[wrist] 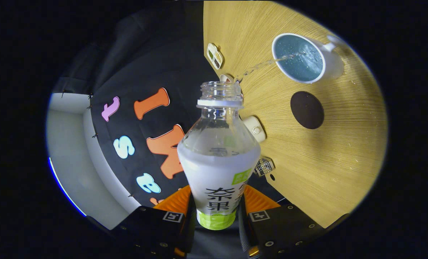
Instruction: Take the bottle from table, then pour the juice into the cup, finally place the bottle on the coaster
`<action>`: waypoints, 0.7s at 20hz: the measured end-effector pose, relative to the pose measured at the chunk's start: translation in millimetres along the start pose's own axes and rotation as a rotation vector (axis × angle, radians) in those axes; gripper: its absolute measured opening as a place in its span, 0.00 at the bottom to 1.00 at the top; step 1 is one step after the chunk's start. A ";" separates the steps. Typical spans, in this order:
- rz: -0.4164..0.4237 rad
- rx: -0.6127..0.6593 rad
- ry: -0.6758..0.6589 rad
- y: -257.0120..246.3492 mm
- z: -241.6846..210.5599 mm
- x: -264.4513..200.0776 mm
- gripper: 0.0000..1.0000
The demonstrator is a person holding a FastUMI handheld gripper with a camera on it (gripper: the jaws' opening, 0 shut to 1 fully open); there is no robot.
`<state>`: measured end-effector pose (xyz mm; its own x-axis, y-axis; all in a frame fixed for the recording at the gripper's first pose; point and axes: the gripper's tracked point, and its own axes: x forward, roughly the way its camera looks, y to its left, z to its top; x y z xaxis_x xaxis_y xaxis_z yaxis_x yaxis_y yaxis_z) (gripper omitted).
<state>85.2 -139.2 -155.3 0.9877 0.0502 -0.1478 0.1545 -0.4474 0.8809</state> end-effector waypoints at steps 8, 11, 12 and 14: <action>-0.004 0.049 -0.028 -0.2 11.7 -2.1 0.52; 0.008 0.079 -0.026 5.1 13.3 -4.2 0.52; 0.006 0.080 -0.027 3.7 14.0 -4.0 0.52; 0.008 0.083 -0.027 5.0 15.4 -5.2 0.52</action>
<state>80.4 -155.5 -157.0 0.9878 0.0228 -0.1540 0.1432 -0.5204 0.8418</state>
